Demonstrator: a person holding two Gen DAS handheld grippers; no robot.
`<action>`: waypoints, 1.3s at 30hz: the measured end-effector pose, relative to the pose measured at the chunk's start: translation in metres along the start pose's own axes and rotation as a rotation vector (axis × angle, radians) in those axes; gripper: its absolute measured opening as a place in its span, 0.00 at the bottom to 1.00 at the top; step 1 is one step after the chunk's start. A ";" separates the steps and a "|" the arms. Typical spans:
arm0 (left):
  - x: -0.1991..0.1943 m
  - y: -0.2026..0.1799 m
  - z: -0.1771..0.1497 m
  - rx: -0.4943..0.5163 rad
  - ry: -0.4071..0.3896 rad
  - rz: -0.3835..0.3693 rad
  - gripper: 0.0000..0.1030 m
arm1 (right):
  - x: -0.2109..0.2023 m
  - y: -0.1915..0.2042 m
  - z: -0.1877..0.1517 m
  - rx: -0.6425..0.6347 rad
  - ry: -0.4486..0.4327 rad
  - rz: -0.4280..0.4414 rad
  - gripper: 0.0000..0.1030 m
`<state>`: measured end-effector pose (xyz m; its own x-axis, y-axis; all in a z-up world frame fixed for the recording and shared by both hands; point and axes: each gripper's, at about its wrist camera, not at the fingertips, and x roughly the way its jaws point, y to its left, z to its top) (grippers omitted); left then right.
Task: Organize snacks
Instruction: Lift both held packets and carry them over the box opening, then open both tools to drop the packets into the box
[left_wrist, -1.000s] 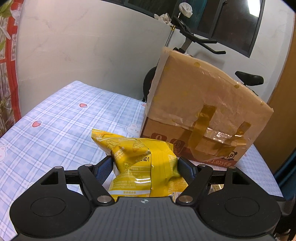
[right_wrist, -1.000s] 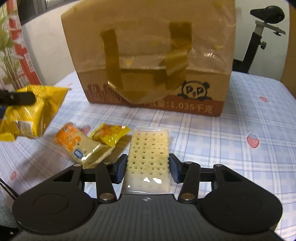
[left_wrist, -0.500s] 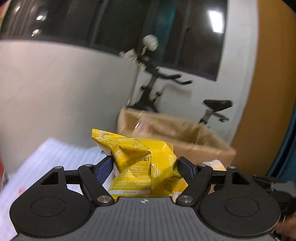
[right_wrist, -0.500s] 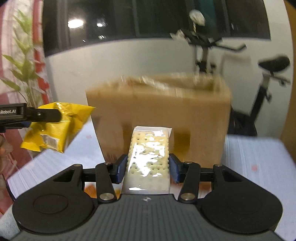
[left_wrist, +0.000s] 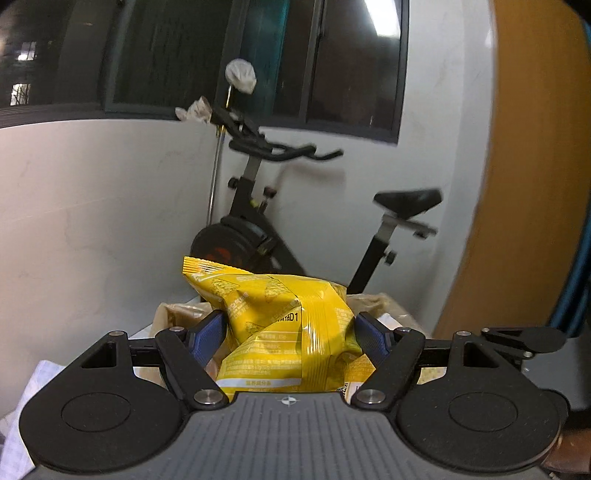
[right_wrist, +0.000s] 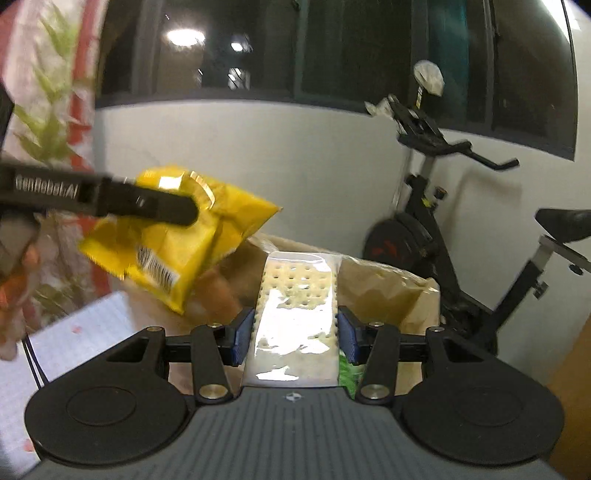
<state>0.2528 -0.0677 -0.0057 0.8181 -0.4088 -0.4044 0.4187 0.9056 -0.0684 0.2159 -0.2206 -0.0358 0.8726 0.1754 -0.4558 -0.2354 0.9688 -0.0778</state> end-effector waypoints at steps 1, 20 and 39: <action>0.012 0.001 0.002 0.003 0.023 0.014 0.76 | 0.008 -0.003 0.001 0.001 0.015 -0.010 0.48; 0.081 -0.001 -0.018 0.048 0.243 0.053 0.80 | 0.073 -0.035 -0.011 0.068 0.164 -0.090 0.49; -0.002 0.013 -0.007 0.005 0.135 0.114 0.82 | 0.011 -0.016 -0.001 0.162 0.051 -0.059 0.55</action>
<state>0.2532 -0.0545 -0.0120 0.8004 -0.2839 -0.5281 0.3279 0.9446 -0.0108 0.2282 -0.2342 -0.0407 0.8592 0.1120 -0.4993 -0.1086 0.9934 0.0359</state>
